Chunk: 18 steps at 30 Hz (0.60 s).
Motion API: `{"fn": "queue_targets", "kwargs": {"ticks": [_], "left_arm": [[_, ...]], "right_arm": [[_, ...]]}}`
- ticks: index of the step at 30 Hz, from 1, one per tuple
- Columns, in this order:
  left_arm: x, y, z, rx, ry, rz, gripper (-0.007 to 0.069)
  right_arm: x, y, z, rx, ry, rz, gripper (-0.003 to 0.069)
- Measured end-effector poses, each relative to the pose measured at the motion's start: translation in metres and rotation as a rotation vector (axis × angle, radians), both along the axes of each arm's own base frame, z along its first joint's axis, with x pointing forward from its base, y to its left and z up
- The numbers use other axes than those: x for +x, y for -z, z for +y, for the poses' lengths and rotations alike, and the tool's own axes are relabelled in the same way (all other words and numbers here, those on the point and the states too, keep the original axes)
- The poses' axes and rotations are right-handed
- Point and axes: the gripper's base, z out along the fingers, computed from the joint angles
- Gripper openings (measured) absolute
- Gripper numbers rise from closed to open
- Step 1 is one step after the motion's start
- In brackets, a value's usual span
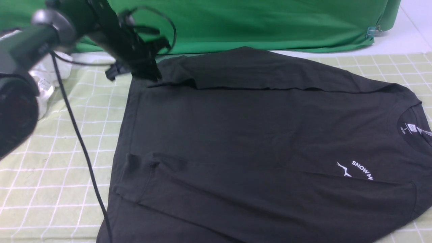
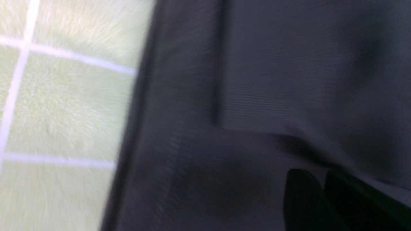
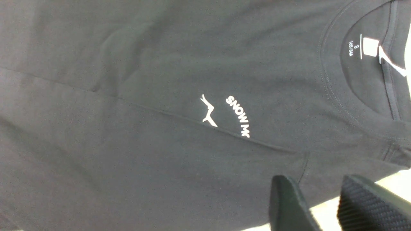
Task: Fold a long-sleeved shirt over a green coffee tablecloth.
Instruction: 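Grab the top left corner of the dark shirt with the left gripper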
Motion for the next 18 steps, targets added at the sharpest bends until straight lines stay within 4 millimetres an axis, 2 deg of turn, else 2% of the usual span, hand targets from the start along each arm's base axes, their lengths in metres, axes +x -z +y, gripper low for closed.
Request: {"fn": "queue_targets", "kwargs": {"ticks": [1, 4, 6, 11, 18], "left_arm": [[0.000, 0.002, 0.000, 0.001, 0.000, 0.003, 0.0111], [0.004, 0.016, 0.001, 0.007, -0.010, 0.001, 0.0202], [0.008, 0.016, 0.000, -0.012, -0.033, -0.036, 0.0293], [0.016, 0.010, -0.002, -0.075, -0.091, -0.118, 0.0400], [0.016, 0.021, -0.005, -0.115, -0.110, -0.084, 0.0406]], "right_arm": [[0.000, 0.000, 0.000, 0.000, 0.000, 0.000, 0.0238], [0.000, 0.000, 0.000, 0.000, 0.000, 0.000, 0.0238], [0.000, 0.000, 0.000, 0.000, 0.000, 0.000, 0.0238], [0.000, 0.000, 0.000, 0.000, 0.000, 0.000, 0.0238], [0.000, 0.000, 0.000, 0.000, 0.000, 0.000, 0.0238]]}}
